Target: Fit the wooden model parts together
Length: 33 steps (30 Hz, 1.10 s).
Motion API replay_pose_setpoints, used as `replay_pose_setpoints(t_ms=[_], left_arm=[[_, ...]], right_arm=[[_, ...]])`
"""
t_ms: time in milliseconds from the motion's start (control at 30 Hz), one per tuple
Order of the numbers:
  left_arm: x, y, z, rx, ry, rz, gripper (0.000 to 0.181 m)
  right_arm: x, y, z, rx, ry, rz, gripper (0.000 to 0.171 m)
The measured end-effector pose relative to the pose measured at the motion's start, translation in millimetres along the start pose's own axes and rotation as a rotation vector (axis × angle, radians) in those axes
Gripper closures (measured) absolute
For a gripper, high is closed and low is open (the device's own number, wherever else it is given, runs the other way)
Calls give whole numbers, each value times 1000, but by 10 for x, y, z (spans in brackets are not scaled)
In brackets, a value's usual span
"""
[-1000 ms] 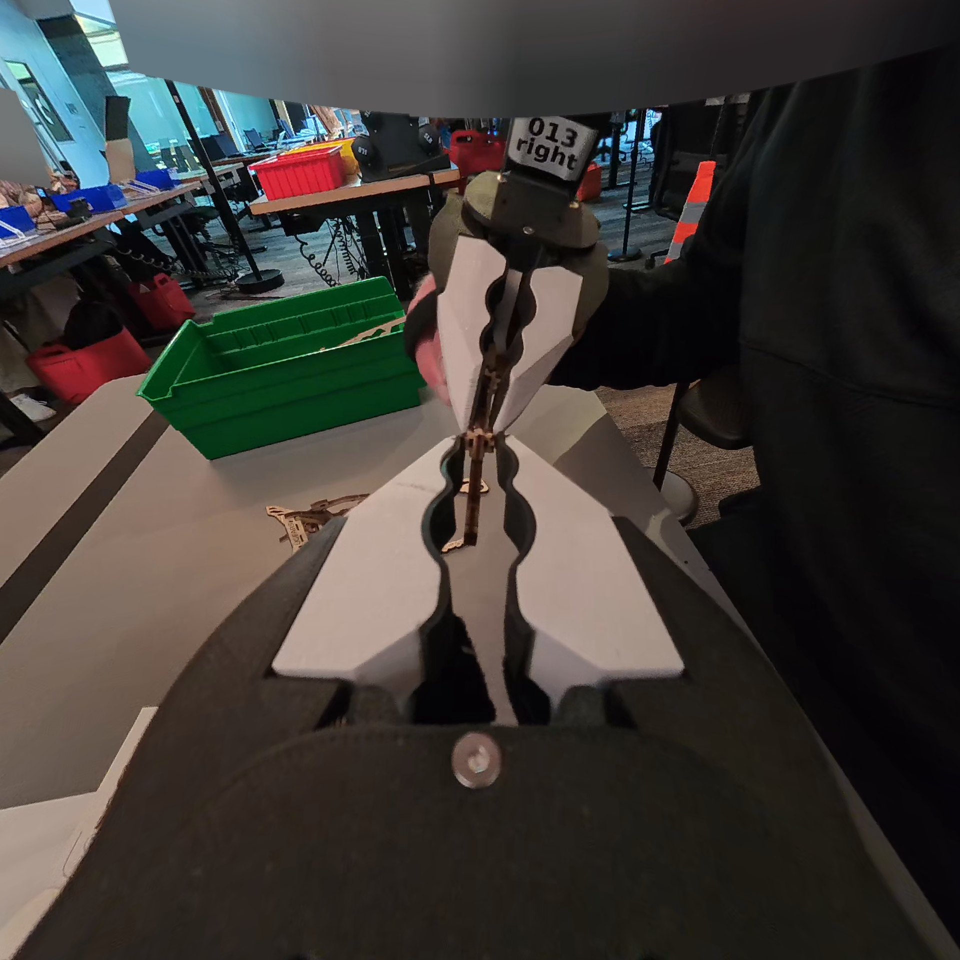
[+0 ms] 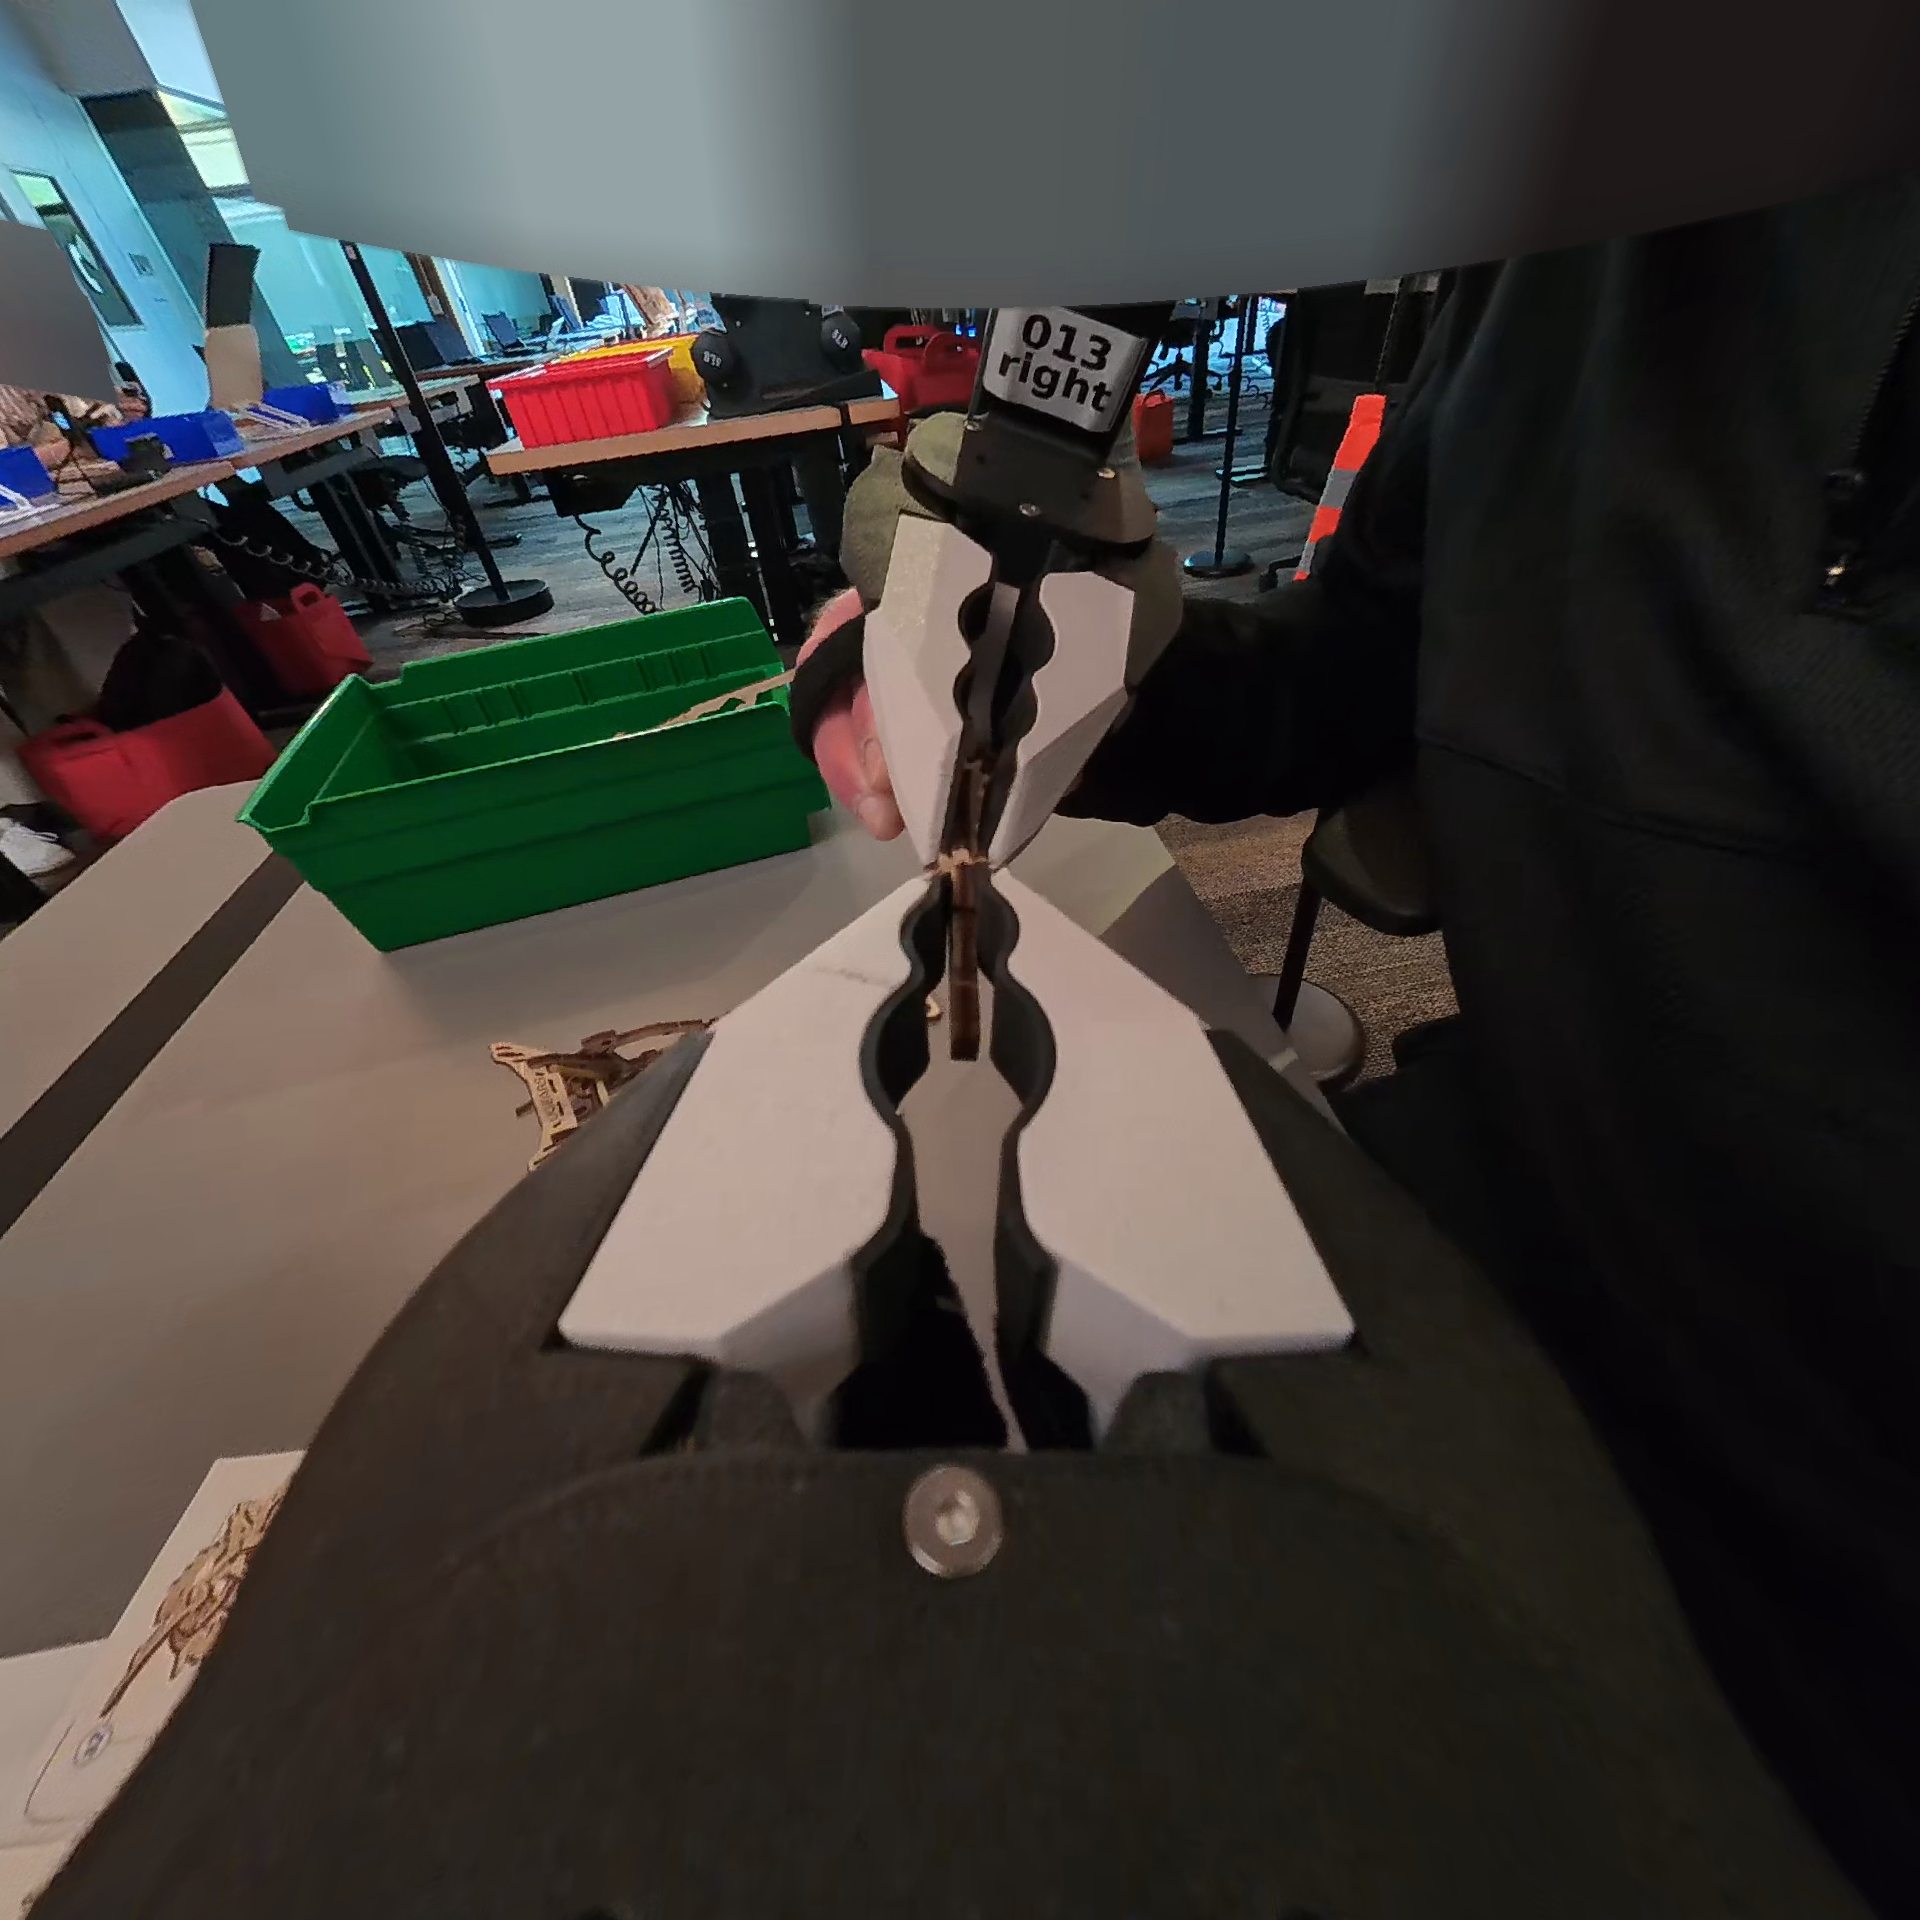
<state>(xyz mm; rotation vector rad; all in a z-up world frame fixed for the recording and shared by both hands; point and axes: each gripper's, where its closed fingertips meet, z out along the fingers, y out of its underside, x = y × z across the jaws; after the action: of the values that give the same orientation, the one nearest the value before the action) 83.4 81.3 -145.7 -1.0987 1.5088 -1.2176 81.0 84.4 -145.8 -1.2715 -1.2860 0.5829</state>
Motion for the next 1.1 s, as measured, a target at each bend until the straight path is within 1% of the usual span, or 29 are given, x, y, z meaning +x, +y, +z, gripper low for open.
replay_pose_setpoints(t_ms=[467, 600, 867, 1100], left_arm=[[45, -11, 38, 25, -16, 39, 179], [60, -10, 45, 10, -24, 65, 179], [132, 0, 41, -12, 12, 70, 179], [114, 32, 51, -29, 18, 85, 179]], right_arm=[[-38, -26, -31, 38, -57, 45, 170], [-57, -29, -38, 41, -78, 48, 169], [-128, -33, -33, 50, -124, 61, 168], [-120, 3, -31, 35, -131, 64, 169]])
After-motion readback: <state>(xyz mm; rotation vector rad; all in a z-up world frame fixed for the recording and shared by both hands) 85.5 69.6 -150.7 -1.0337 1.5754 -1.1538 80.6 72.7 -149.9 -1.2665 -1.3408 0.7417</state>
